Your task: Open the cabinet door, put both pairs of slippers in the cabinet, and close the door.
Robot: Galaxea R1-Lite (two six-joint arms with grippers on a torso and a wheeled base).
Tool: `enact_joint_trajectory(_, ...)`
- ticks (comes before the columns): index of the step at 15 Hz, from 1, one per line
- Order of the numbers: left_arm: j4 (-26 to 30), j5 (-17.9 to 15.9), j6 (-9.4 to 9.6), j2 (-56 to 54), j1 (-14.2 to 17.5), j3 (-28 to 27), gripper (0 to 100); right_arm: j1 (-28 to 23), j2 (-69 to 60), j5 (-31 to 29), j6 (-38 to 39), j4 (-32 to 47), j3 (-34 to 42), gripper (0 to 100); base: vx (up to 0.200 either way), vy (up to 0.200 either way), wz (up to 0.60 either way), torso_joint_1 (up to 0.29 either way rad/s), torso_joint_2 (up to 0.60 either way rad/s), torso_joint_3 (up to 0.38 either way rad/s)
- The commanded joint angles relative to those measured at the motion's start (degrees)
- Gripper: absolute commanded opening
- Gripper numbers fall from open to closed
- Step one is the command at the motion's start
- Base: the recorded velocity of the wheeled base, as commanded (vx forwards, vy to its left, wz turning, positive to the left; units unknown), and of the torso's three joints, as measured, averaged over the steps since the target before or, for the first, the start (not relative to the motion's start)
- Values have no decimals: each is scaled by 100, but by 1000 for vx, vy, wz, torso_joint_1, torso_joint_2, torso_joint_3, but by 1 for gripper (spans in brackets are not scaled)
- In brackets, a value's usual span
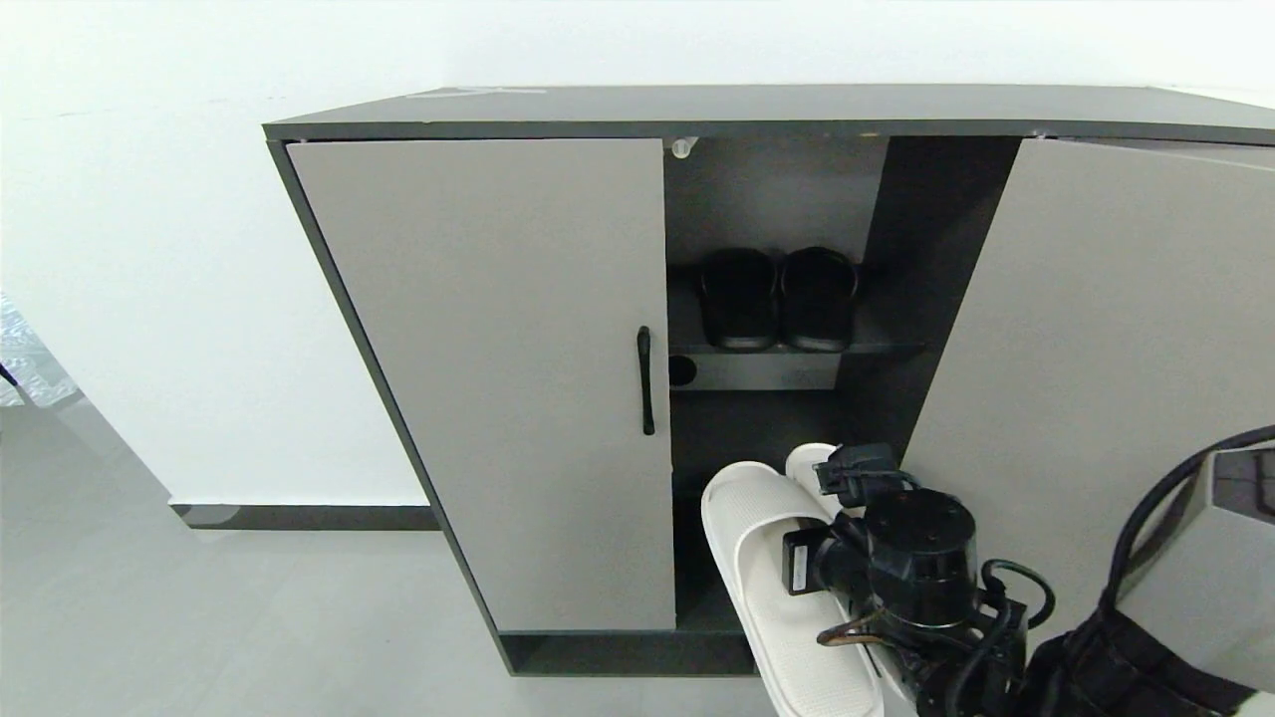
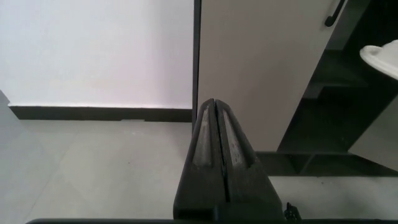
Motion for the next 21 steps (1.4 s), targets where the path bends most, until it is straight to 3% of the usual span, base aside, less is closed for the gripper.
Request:
enact_joint_trajectory(1,0,2,-4,7,1,0,0,-301,688,-427,-1,-15,-611,0,0,0,0,0,0,0)
enact_joint_trajectory(4,0,2,-4,7,1,0,0,-644,1154,-383,-230,3,-1358,0,0,0,0,0,0,0)
enact_joint_trajectory(8,0,2,5,7,1,0,0,-1013,1734,347,-731,12,-2316,0,0,0,0,0,0,0)
enact_joint_trajectory(14,0,2,5,7,1,0,0,-1294,2560,391,-1091,126,-3836,0,0,0,0,0,2,-62)
enact_joint_trajectory(19,0,-7,5,7,1,0,0,-1391,2648,523,-1091,776,-4803,0,0,0,0,3,7,-191)
enact_joint_trajectory(21,0,-7,5,7,1,0,0,-1488,2771,584,-1091,1234,-5533,0,0,0,0,2,2,-193)
